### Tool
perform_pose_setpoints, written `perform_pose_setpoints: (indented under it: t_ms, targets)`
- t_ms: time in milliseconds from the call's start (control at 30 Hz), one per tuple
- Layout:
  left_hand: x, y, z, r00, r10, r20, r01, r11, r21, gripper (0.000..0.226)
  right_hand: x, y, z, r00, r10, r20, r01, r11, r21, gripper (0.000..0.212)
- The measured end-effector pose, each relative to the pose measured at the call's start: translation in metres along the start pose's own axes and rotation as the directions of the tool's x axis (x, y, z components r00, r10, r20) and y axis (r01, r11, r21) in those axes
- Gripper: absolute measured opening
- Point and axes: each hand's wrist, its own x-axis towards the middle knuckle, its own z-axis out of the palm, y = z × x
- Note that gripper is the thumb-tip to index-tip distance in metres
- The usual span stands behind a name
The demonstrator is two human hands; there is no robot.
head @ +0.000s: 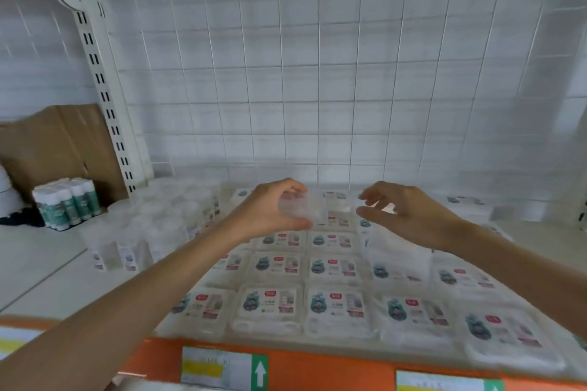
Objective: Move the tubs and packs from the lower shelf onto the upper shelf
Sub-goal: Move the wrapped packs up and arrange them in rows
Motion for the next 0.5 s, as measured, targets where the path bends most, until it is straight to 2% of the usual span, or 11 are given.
perform_pose_setpoints:
  t_ms: [100,200,267,367,500]
  targets:
    - [0.006,-0.001,-0.003,0.999,-0.009,-0.045,0.008,1.000,-0.028,0.065,0.041,-0.023,0.015,0.994,0.099,0.046,-0.105,0.980,0.166,0.040]
    - [0.011,-0.004,-0.009,0.997,0.001,-0.077,-0.005,0.999,-0.046,0.063,0.074,-0.042,0.034,0.987,0.150,0.060,-0.161,0.936,0.312,0.046]
    - [0.013,-0.008,-0.013,0.995,0.014,-0.101,-0.020,0.998,-0.056,0.061,0.086,-0.052,0.045,0.983,0.179,0.046,-0.180,0.879,0.442,0.046]
    - [0.016,-0.015,-0.018,0.988,0.013,-0.153,-0.024,0.997,-0.077,0.062,0.092,-0.059,0.054,0.973,0.232,0.013,-0.188,0.753,0.631,0.033]
    - [0.018,-0.022,-0.019,0.990,0.004,-0.139,-0.020,0.993,-0.114,0.064,0.093,-0.059,0.067,0.971,0.240,0.004,-0.163,0.645,0.746,0.030]
